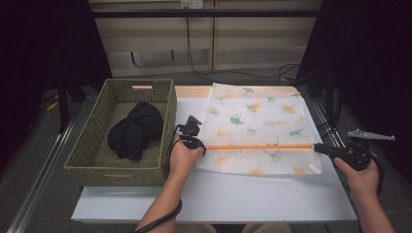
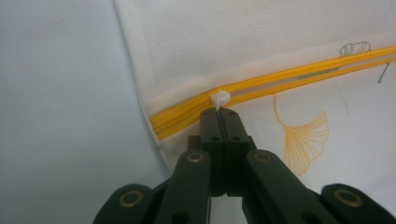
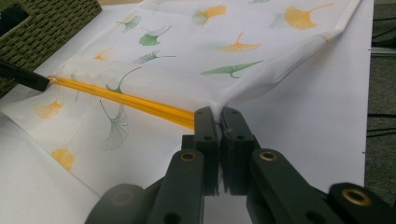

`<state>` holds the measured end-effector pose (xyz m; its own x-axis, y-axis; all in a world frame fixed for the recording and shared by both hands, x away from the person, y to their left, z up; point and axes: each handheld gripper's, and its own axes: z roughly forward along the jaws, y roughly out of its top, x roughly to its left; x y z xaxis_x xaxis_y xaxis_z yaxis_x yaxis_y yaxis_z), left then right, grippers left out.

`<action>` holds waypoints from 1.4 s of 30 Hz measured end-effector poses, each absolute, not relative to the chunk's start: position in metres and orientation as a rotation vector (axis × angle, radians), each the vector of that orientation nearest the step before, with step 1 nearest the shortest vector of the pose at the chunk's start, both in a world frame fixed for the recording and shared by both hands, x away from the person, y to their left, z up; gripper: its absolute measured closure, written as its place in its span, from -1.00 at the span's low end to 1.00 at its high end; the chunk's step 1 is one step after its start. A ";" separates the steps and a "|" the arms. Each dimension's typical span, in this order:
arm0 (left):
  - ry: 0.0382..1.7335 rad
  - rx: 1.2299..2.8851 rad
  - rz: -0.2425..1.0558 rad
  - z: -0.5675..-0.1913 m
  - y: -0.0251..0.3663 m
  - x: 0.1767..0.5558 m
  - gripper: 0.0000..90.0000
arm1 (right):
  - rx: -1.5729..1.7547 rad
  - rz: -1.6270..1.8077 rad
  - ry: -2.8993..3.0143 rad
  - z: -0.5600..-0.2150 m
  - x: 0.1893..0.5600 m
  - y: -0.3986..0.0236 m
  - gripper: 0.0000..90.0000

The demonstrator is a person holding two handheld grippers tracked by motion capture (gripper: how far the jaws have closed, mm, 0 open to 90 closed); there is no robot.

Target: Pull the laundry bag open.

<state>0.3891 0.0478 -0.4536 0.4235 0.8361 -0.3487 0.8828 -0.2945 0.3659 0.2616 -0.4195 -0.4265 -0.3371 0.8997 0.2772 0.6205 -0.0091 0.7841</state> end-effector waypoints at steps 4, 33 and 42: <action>1.454 2.185 -0.097 -0.452 0.048 0.390 1.00 | 1.584 1.267 1.960 -0.426 0.262 -0.418 0.93; 1.500 2.179 -0.071 -0.448 0.055 0.390 1.00 | 1.599 1.270 1.943 -0.426 0.259 -0.425 0.93; 1.531 2.163 -0.051 -0.450 0.056 0.391 1.00 | 1.611 1.266 1.929 -0.426 0.258 -0.431 0.93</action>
<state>0.3915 0.0562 -0.4502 0.3713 0.8779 -0.3024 0.8962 -0.2536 0.3640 0.2578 -0.4313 -0.4264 -0.3087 0.9088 0.2806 0.6190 -0.0320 0.7848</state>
